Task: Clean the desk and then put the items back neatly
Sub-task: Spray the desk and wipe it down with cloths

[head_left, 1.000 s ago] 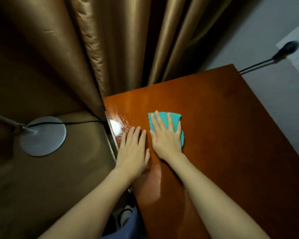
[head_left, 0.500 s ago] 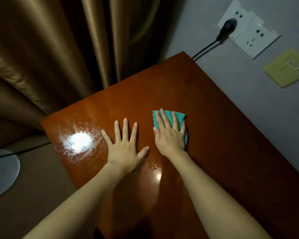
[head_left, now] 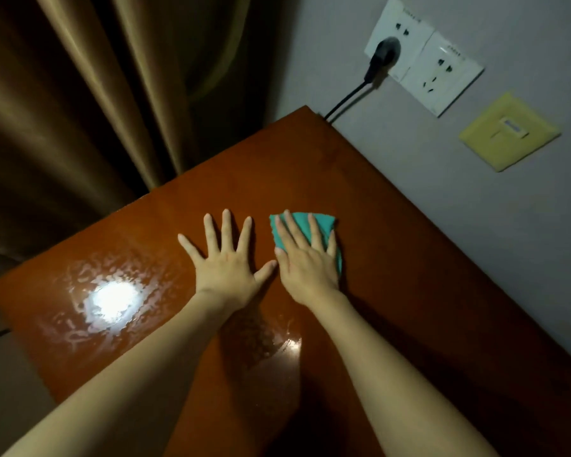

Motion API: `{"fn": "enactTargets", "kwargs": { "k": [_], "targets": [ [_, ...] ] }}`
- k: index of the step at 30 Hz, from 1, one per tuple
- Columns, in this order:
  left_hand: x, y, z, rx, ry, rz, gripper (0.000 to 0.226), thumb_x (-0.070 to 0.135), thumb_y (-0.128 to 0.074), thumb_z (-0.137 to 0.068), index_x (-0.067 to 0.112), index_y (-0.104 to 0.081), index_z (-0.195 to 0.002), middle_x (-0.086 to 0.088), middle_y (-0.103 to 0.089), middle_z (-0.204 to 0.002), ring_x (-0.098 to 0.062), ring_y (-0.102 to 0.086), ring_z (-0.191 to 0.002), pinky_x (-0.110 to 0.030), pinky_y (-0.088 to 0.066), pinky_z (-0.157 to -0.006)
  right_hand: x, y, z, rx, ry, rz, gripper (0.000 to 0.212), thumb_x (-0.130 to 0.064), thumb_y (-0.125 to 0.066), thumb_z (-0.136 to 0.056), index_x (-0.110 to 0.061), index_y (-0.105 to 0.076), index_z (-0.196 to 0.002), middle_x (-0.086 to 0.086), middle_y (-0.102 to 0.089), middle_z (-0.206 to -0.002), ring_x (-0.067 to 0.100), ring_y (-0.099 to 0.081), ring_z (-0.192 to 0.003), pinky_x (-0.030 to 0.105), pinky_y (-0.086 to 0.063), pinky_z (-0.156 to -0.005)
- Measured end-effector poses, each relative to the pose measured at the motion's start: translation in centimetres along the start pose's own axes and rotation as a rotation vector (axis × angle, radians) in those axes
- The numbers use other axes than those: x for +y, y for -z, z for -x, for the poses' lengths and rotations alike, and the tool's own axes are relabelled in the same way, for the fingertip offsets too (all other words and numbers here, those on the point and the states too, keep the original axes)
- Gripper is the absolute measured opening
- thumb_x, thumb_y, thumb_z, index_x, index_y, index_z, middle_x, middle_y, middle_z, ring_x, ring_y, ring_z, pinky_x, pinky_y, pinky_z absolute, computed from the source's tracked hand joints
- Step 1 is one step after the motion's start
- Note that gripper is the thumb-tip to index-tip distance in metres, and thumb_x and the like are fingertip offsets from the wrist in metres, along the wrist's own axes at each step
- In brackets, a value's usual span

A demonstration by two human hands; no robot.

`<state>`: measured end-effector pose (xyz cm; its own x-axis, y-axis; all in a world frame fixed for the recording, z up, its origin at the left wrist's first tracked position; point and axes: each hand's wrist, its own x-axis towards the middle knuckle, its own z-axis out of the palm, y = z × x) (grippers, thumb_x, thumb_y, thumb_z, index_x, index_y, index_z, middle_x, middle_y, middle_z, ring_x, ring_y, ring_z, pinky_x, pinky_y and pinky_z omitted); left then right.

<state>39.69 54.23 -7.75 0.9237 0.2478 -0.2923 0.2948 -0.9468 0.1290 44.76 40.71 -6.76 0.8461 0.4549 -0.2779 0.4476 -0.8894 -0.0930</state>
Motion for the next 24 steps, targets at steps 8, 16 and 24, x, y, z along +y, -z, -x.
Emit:
{"fn": "enactTargets", "kwargs": {
  "k": [8, 16, 24],
  "targets": [
    [1.1, 0.6, -1.8, 0.013, -0.044, -0.029, 0.087, 0.079, -0.003, -0.078, 0.031, 0.02, -0.147, -0.008, 0.025, -0.155, -0.036, 0.028, -0.139, -0.068, 0.015, -0.103, 5.8, 1.5, -4.3, 0.009, -0.209, -0.032, 0.053, -0.044, -0.012, -0.101, -0.037, 0.014, -0.147, -0.017, 0.018, -0.155, 0.022, 0.015, -0.146, 0.056, 0.003, -0.116],
    [2.7, 0.9, -5.0, 0.024, -0.131, -0.044, 0.086, 0.08, -0.002, -0.078, 0.033, 0.018, -0.147, -0.007, 0.024, -0.155, -0.034, 0.028, -0.14, -0.067, 0.015, -0.106, 8.9, 2.0, -5.1, 0.018, 0.155, 0.111, 0.053, -0.051, 0.003, -0.09, -0.043, 0.019, -0.14, -0.024, 0.019, -0.149, 0.017, 0.012, -0.146, 0.051, 0.003, -0.115],
    [3.4, 1.6, -7.9, 0.043, -0.18, -0.031, 0.081, 0.078, -0.001, -0.079, 0.037, 0.017, -0.146, -0.004, 0.023, -0.156, -0.032, 0.027, -0.141, -0.068, 0.015, -0.106, 9.3, 4.4, -12.3, 0.044, -0.236, -0.039, 0.052, -0.041, -0.012, -0.102, -0.035, 0.008, -0.15, -0.014, 0.011, -0.158, 0.026, 0.012, -0.146, 0.057, 0.005, -0.115]
  ]
}}
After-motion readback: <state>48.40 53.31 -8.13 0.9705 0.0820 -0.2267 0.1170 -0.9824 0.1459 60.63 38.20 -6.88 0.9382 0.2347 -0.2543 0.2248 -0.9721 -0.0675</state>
